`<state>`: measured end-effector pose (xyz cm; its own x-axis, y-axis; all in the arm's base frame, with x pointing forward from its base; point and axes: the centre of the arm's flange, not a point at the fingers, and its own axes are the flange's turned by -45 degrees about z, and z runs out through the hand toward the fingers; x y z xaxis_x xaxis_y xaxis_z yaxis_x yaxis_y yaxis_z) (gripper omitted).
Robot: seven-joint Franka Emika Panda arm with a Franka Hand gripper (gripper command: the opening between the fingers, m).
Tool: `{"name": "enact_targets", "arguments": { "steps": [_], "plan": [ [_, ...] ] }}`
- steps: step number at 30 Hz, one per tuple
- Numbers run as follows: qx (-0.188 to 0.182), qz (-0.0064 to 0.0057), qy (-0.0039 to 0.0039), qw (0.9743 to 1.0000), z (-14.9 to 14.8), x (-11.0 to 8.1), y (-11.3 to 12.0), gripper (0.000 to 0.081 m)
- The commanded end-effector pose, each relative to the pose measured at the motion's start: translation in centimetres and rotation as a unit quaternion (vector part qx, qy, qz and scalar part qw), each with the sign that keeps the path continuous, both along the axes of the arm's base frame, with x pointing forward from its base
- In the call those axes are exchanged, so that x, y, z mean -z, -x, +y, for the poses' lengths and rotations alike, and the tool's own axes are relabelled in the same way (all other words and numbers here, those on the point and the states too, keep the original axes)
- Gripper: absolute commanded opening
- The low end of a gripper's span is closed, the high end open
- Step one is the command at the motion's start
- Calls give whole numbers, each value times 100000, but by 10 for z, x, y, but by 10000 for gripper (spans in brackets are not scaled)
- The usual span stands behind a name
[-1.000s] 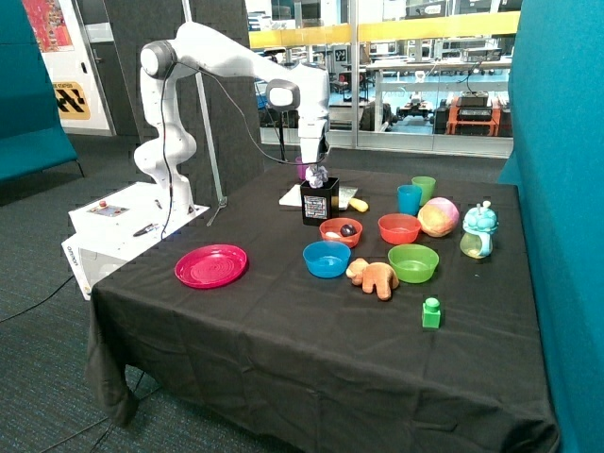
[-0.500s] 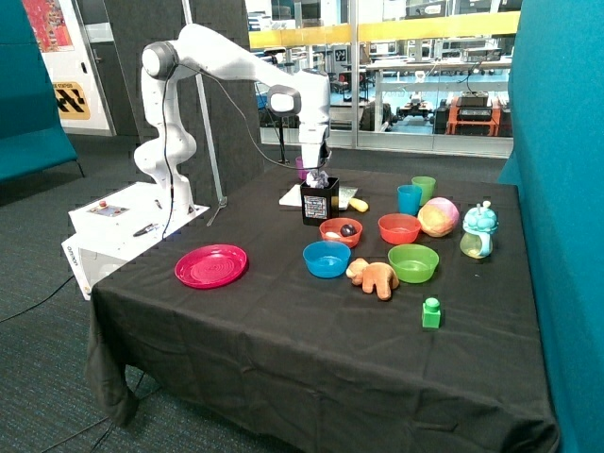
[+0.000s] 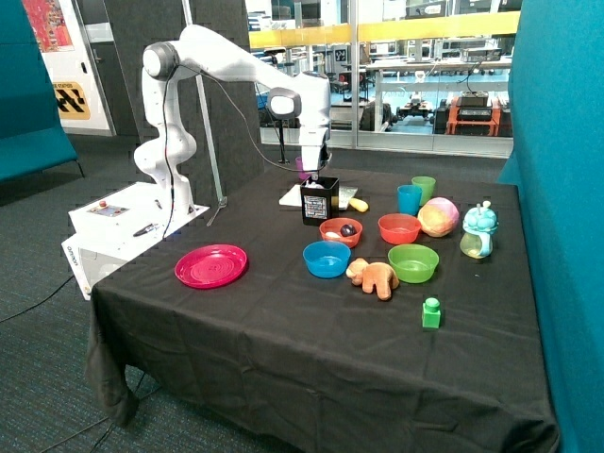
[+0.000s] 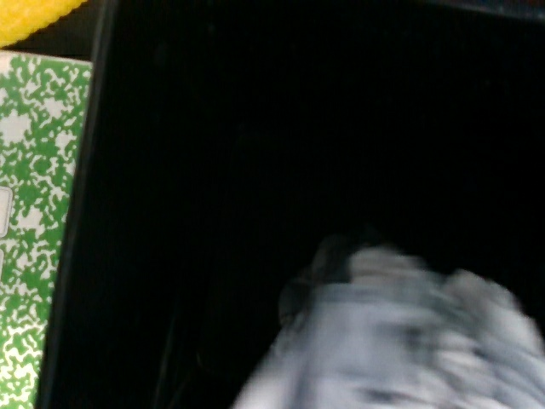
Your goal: Throw away the rubbish paper
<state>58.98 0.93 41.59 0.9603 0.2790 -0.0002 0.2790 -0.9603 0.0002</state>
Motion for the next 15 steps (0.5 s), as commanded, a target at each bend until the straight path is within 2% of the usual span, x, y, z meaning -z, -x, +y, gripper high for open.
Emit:
{"name": "enact_targets", "arguments": {
  "steps": [1,5,10,15],
  "plan": [
    [-130,-9,-11,100000,-1,2,0,736],
    [-357,-9,-11,99999,0,1,1,741],
    [-803,-9,-11,99997,2,-3,2,705],
    [-1196,-9,-11,99993,3,-13,2,688]
  ]
}}
